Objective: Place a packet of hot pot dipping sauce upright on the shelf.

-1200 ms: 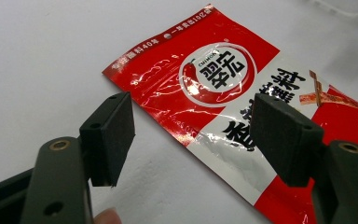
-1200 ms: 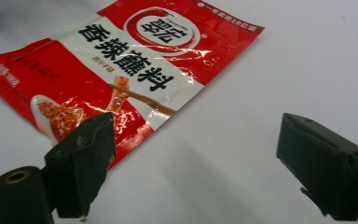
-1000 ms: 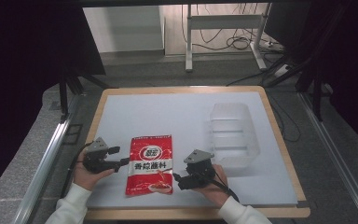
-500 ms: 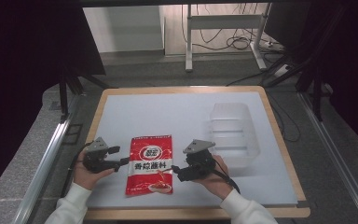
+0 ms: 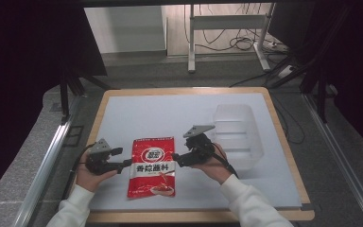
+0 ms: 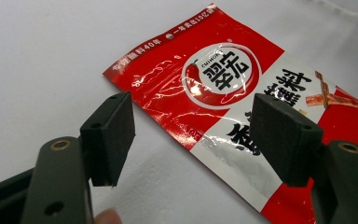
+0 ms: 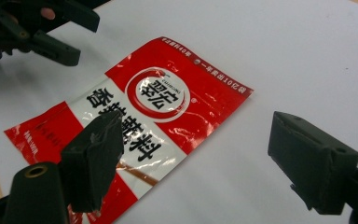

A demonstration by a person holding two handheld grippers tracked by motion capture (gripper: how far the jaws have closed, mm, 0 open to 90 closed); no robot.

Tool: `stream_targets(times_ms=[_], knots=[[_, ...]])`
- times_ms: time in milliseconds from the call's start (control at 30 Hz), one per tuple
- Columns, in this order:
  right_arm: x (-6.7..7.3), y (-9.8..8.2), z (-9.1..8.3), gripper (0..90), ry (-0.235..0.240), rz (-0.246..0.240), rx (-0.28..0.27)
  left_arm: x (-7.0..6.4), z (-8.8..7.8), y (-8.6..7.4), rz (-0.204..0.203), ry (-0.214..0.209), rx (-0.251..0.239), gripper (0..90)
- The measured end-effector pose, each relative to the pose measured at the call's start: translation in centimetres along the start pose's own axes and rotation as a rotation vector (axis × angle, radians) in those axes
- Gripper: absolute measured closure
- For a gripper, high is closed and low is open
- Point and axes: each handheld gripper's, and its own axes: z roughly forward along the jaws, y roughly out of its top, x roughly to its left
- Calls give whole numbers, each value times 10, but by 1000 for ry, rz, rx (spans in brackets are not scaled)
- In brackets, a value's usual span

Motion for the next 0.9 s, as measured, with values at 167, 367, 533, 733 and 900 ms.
stream_targets(times_ms=[167,367,533,733,900], knots=[[-8,8,8,188,37,22,10,0,-1,0,2,1,-2,307],[-14,20,19,209,69,18,36,0,-1,0,-1,-2,-5,307],[-23,27,35,245,71,26,72,0,0,0,-1,-8,-3,307],[-39,33,58,290,101,76,117,2,0,-1,-2,-12,-2,306],[-48,37,77,305,116,112,162,1,-1,0,-2,-13,-8,306]])
